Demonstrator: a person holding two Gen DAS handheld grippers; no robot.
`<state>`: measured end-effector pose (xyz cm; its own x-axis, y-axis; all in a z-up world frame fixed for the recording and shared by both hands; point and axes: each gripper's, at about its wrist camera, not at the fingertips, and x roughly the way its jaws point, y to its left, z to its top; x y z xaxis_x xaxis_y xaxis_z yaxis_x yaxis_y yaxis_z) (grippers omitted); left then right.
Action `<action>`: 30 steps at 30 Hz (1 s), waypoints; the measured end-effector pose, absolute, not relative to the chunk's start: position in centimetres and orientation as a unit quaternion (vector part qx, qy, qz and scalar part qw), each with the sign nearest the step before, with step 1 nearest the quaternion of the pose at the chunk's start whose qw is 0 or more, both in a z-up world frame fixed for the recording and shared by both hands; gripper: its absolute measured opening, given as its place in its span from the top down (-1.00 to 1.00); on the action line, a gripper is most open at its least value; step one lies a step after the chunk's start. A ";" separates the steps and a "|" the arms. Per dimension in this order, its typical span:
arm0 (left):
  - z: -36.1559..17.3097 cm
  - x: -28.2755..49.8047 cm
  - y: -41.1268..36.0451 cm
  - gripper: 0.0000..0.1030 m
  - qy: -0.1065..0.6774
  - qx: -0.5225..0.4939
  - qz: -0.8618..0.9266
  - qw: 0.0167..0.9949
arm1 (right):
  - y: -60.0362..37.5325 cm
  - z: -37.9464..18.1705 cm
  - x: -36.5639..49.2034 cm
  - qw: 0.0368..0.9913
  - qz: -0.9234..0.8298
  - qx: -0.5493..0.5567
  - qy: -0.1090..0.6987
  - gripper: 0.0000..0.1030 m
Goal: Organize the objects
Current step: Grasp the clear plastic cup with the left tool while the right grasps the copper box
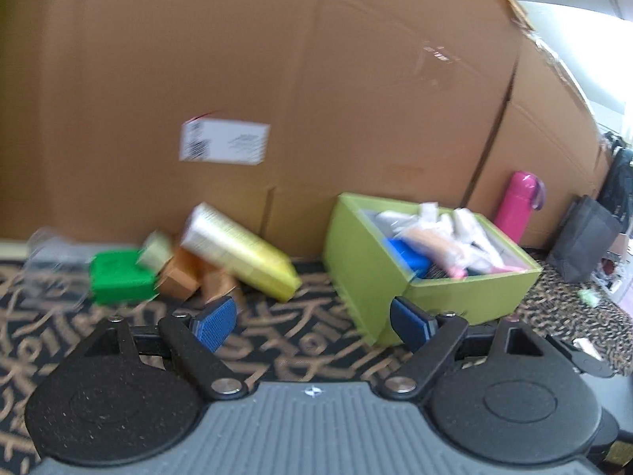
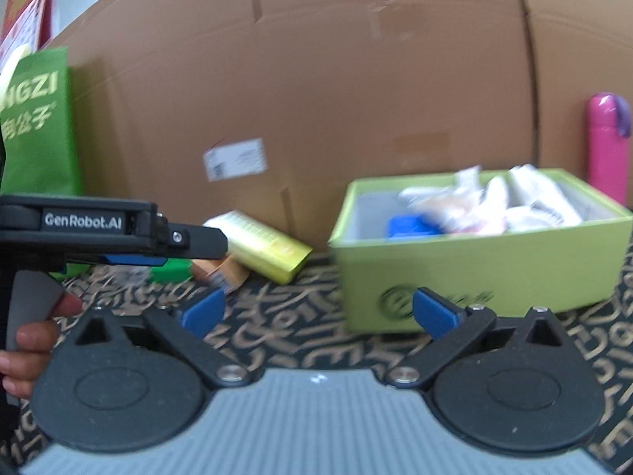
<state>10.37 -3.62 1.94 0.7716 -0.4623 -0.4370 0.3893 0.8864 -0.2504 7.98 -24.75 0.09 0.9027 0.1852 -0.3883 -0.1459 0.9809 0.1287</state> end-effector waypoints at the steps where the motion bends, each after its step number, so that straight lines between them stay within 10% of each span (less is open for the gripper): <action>1: 1.5 10.2 -3.0 -0.71 0.255 -0.073 -0.220 0.939 | -24.1 -0.1 7.8 0.972 0.093 0.047 0.210 -1.00; 26: -2.0 18.8 10.2 -0.66 0.261 -0.106 0.009 0.959 | -15.8 -1.4 8.5 0.945 0.168 0.053 0.274 -1.00; 30: -2.5 20.1 10.8 0.47 0.280 -0.092 0.011 0.956 | -15.1 -1.0 9.3 0.946 0.182 0.044 0.265 -1.00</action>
